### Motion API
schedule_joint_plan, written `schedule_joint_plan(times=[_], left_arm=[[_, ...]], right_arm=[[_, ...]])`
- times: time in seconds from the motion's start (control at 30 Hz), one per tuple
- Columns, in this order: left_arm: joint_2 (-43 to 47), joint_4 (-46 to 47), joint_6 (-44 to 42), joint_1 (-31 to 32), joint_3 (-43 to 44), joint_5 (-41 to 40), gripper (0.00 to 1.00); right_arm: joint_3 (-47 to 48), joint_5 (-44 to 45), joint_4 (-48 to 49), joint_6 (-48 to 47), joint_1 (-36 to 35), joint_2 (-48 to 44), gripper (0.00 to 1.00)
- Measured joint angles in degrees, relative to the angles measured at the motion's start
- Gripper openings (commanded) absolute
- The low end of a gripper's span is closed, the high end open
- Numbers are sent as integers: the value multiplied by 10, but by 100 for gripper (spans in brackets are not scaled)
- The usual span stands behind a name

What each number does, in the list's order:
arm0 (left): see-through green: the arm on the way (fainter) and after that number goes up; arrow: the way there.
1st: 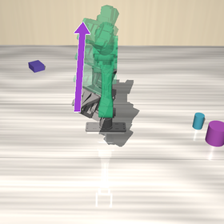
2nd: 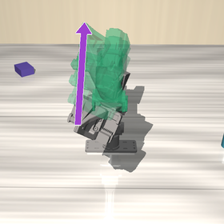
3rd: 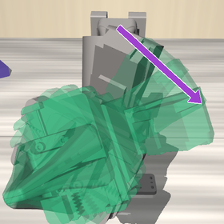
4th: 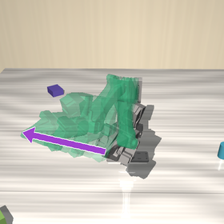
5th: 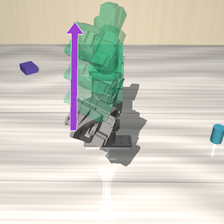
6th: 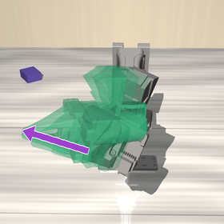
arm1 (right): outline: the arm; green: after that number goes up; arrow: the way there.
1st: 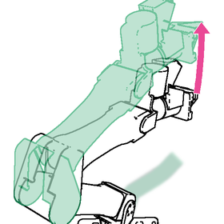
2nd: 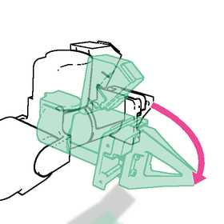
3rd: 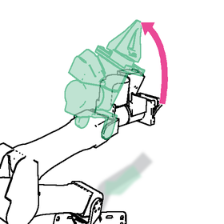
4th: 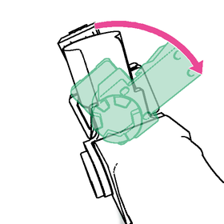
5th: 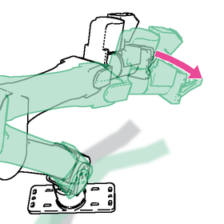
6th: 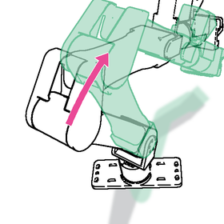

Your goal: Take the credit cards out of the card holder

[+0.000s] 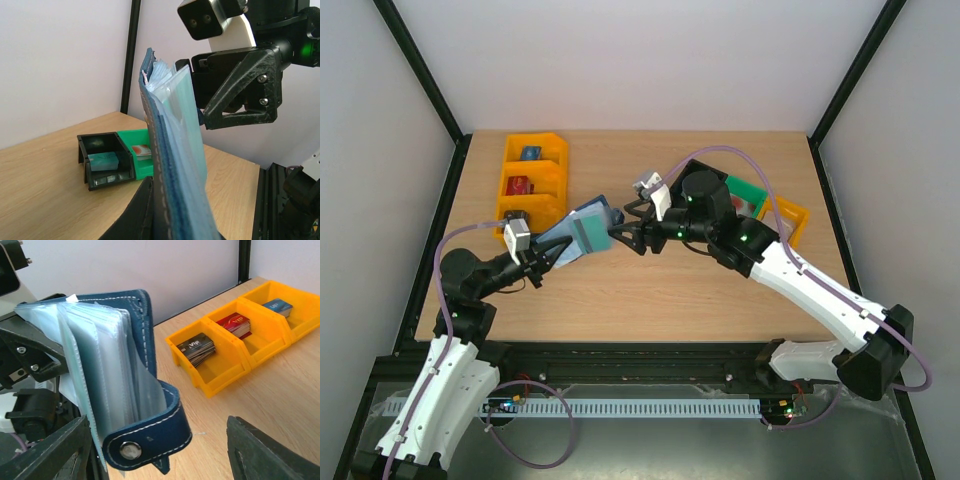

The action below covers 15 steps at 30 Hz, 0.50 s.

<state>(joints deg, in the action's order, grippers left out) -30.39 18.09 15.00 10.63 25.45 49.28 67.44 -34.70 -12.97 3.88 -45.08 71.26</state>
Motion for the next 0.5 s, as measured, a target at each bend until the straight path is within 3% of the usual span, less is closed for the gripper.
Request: schedule_joint_plan(times=[0.5], left_arm=[[0,0,0,0,0,0,2]], right_arm=[[0,-2,13,19,1,25,75]])
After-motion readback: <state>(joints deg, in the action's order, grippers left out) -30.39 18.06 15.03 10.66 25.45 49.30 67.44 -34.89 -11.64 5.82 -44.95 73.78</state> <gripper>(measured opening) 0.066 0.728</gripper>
